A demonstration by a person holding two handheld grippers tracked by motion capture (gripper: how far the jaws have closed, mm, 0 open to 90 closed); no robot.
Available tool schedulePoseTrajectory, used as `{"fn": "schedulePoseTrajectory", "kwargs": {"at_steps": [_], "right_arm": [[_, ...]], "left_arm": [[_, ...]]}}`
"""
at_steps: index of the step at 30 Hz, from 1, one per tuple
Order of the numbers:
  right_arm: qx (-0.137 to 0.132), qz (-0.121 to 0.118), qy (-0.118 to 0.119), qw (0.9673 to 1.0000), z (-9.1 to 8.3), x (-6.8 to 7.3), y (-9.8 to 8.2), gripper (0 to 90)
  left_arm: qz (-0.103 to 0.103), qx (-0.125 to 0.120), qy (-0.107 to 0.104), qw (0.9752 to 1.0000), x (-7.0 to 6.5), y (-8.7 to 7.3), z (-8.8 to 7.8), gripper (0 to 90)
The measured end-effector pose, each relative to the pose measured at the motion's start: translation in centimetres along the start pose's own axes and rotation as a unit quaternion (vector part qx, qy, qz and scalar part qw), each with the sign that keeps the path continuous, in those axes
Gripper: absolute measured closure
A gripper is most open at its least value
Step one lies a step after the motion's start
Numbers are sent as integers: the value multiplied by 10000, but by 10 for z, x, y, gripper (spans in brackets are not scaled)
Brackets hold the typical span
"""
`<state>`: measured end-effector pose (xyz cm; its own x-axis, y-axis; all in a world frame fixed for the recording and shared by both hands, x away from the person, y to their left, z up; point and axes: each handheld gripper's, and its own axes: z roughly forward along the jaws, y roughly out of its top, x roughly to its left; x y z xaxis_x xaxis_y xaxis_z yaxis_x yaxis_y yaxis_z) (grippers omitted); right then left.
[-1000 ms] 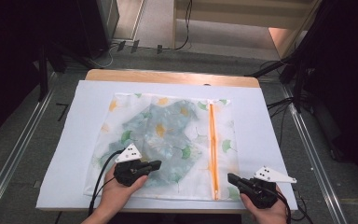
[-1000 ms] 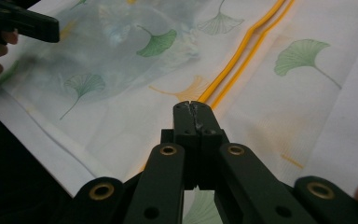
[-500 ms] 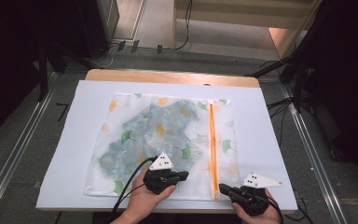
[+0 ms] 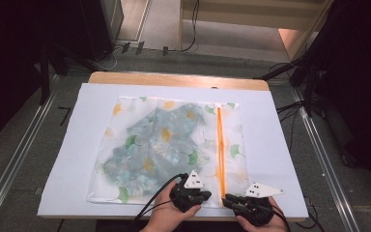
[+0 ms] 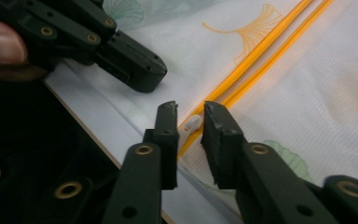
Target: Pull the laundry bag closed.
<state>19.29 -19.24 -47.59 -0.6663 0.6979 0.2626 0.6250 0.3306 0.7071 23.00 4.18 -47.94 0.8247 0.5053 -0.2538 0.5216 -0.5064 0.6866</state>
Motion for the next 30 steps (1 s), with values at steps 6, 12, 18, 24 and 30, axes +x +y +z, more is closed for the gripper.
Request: {"fn": "schedulePoseTrajectory", "kwargs": {"at_steps": [6, 12, 18, 24, 30], "right_arm": [[95, -469, -248, 9985, 6, 9, -2, 640], [41, -463, -251, 9986, 2, 8, -1, 770], [-123, -204, -451, 9987, -5, -4, 0, 863], [-182, -62, -314, 9993, -9, -8, 0, 869], [-209, 123, -241, 9994, -8, -9, 1, 729]], "left_arm": [[-43, -75, -28, 10000, 1, -2, 0, 900], [-67, -83, -110, 9999, 3, -3, 0, 900], [-77, -81, -122, 9999, 4, -3, 0, 900], [-108, -84, -129, 9998, 4, -3, 0, 900], [-123, -83, -139, 9998, 4, -3, 0, 900]]}}
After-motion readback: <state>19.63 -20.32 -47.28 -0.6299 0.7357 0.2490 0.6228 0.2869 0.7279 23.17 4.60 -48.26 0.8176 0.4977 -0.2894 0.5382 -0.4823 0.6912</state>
